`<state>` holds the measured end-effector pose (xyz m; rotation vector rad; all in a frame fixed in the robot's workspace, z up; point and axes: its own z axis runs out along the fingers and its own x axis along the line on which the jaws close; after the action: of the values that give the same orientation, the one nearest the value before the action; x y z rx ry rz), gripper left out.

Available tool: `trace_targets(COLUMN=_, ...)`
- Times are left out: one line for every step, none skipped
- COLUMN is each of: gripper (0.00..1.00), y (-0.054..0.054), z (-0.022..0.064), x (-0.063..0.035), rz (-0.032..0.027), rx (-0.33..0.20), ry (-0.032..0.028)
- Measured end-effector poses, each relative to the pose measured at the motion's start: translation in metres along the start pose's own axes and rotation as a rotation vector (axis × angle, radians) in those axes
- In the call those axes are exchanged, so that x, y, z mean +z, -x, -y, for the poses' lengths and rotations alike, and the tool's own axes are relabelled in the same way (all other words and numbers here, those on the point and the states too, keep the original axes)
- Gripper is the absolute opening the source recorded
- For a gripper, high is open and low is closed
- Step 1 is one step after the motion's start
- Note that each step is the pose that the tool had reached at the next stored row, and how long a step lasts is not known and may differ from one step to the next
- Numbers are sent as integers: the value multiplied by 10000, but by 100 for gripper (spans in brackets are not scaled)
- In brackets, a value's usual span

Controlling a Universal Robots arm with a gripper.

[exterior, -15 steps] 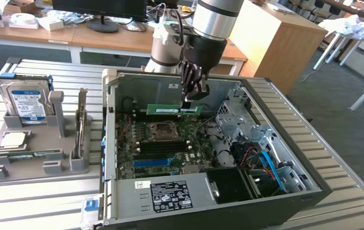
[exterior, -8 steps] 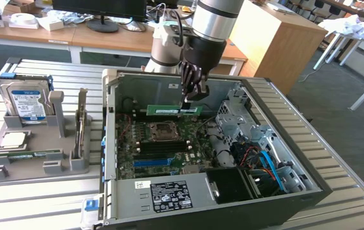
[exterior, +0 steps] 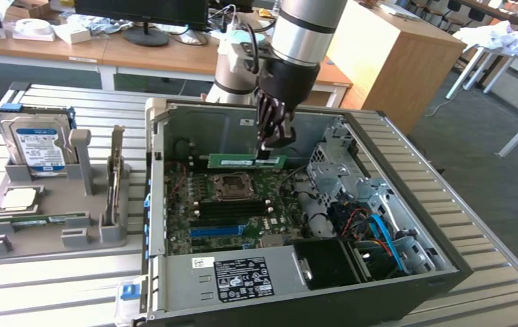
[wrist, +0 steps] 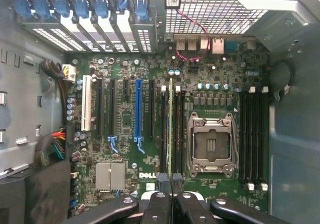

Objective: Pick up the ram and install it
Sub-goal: 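Insert the ram into the slot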

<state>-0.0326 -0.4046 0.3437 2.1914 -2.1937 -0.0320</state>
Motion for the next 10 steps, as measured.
trace_targets(gripper=11, y=0, z=1, x=11, rz=-1, rx=0, ry=0)
trace_targets(gripper=11, y=0, z=1, x=21, rz=0, rx=0, ry=0)
trace_targets(gripper=11, y=0, z=1, x=32, rz=-1, rx=0, ry=0)
trace_targets(gripper=11, y=0, z=2, x=44, rz=-1, rx=0, ry=-1)
trace_targets(gripper=11, y=1, z=2, x=56, rz=-1, rx=0, ry=-1)
trace_targets(gripper=11, y=1, z=3, x=69, rz=0, rx=0, ry=-2)
trace_targets(gripper=11, y=1, z=4, x=83, rz=0, rx=1, ry=-3)
trace_targets(gripper=11, y=2, z=4, x=98, rz=0, rx=1, ry=-5)
trace_targets(gripper=11, y=2, z=5, x=112, rz=-1, rx=1, ry=-6)
trace_targets(gripper=11, y=2, z=6, x=127, rz=-1, rx=0, ry=-8)
